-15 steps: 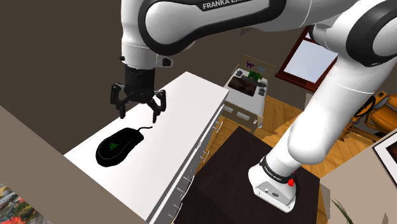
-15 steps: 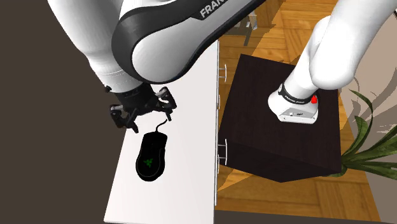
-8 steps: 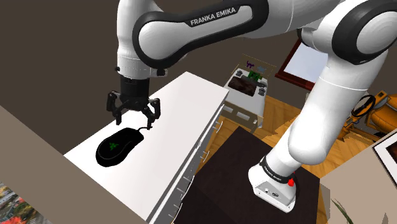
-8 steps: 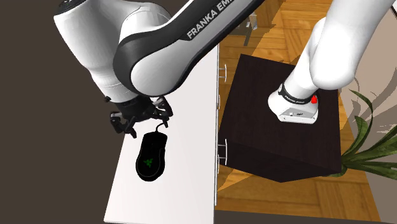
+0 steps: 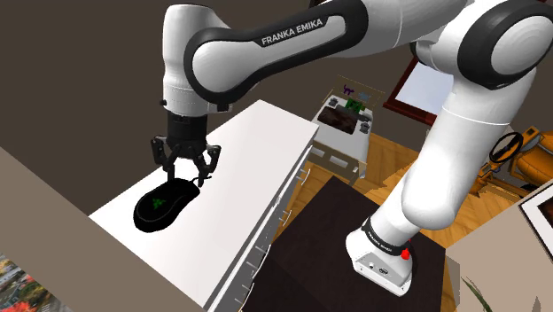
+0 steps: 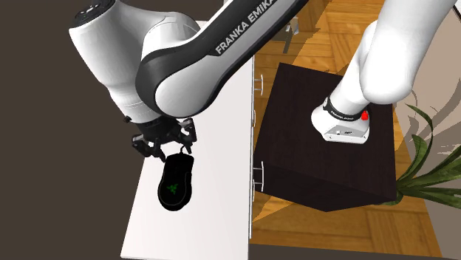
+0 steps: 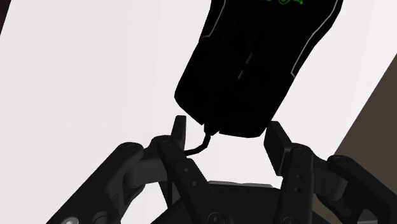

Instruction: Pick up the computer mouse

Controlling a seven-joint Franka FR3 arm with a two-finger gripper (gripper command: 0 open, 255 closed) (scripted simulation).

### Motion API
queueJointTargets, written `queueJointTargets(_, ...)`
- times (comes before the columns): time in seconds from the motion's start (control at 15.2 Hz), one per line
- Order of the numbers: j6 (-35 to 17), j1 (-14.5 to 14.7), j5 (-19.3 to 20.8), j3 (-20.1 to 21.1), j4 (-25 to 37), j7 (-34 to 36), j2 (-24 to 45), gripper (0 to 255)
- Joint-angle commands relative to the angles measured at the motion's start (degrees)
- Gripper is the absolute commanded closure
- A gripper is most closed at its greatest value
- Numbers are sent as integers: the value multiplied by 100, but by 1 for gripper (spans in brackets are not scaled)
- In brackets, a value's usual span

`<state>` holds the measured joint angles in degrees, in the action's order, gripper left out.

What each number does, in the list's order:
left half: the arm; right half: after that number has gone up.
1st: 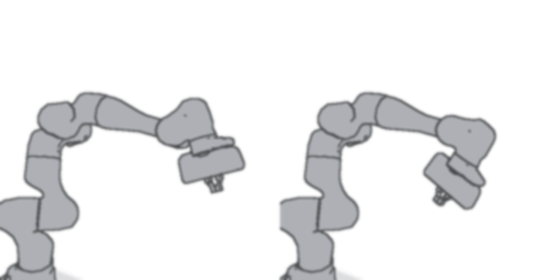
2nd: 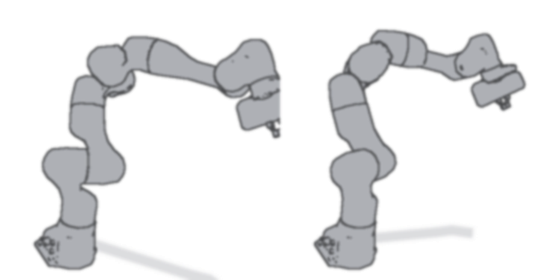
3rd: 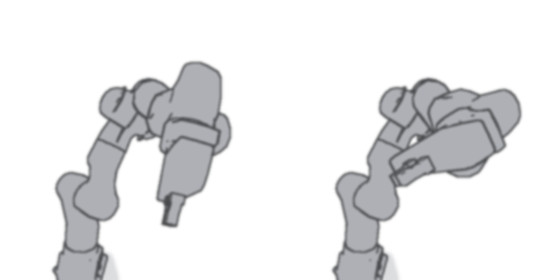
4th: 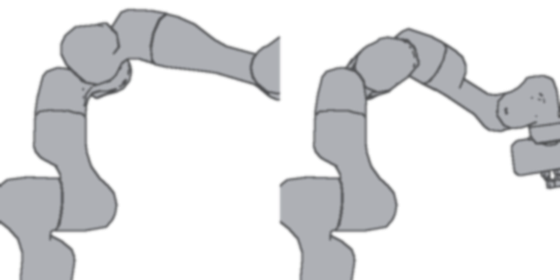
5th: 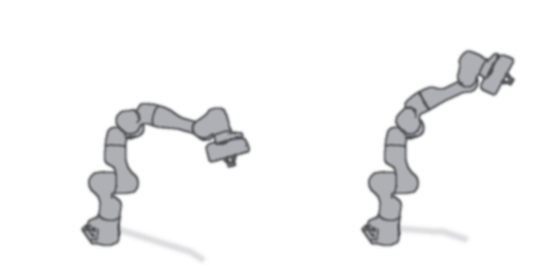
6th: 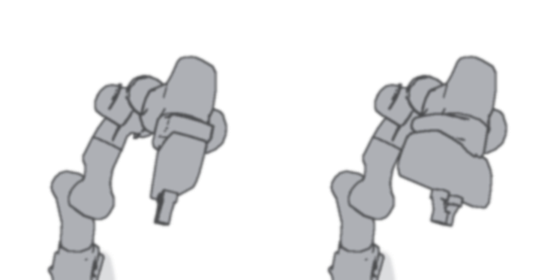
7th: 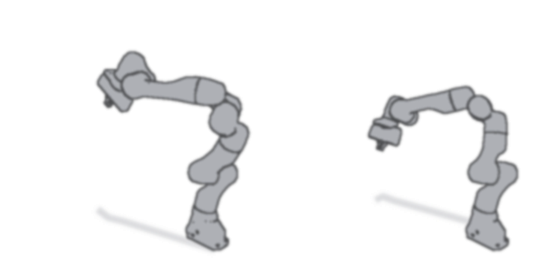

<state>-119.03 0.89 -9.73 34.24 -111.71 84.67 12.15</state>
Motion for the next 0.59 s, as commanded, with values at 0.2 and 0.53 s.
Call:
queueJointTargets(0.2, -6, 2, -11, 6, -14, -3, -6, 255)
queueJointTargets(0.53, 268, -34, -70, 17, 137, -3, -146, 255)
